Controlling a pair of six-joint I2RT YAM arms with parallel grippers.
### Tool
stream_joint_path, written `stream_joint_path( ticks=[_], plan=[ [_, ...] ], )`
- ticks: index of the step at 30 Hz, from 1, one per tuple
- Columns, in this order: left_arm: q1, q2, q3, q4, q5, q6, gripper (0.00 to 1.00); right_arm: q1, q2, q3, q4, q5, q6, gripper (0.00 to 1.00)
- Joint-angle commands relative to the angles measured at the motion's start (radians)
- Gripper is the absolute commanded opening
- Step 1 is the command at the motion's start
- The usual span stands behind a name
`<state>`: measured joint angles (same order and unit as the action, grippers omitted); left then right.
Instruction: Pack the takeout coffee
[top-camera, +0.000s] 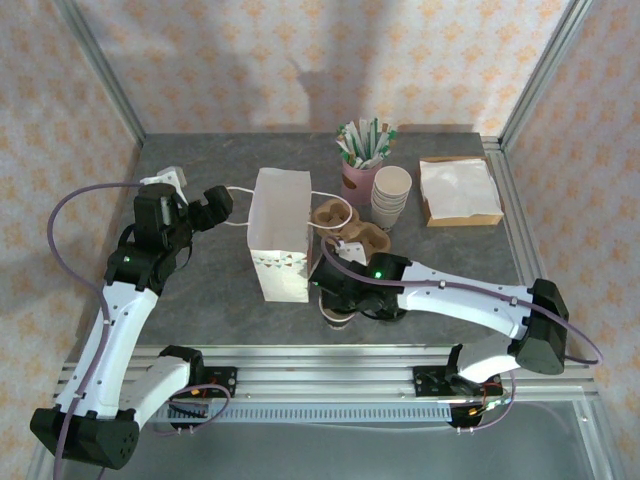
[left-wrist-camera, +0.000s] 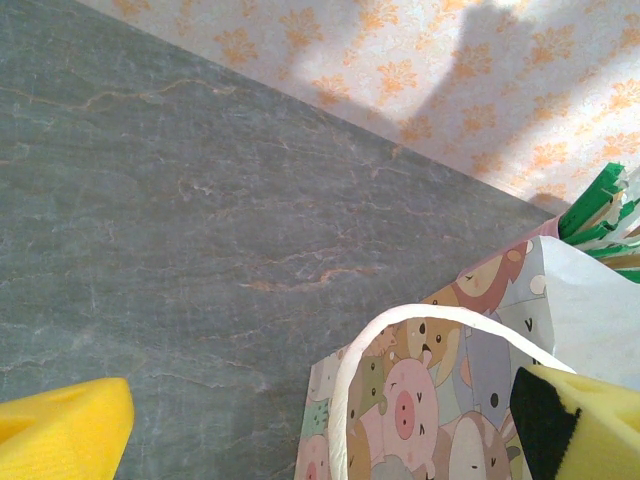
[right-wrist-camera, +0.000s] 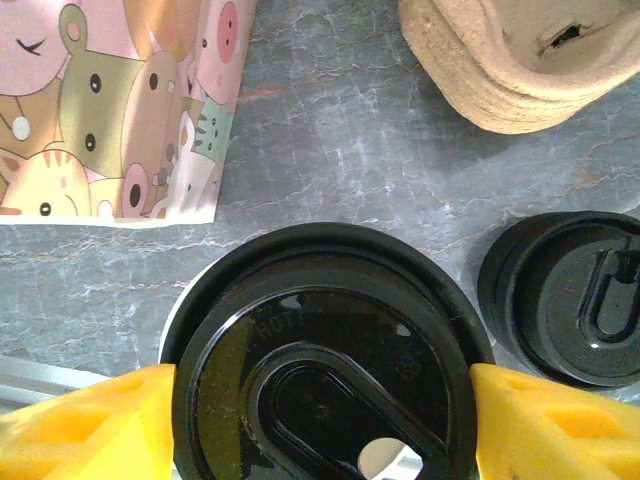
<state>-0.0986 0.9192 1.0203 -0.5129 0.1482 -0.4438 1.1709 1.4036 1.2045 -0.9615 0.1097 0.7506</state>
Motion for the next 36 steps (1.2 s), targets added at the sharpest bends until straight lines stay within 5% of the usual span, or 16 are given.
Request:
stream_joint_path(
  ticks=[1,36],
  plan=[
    [-0.011,-0.002,0.034,-0.018,-0.022,0.016,0.98,0.007,0.012,0.010,0.003,-0.006,0.006,0.71],
    [-0.011,0.000,0.033,-0.018,-0.025,0.016,0.98,0.019,0.097,0.012,-0.010,-0.028,0.004,0.71]
  ],
)
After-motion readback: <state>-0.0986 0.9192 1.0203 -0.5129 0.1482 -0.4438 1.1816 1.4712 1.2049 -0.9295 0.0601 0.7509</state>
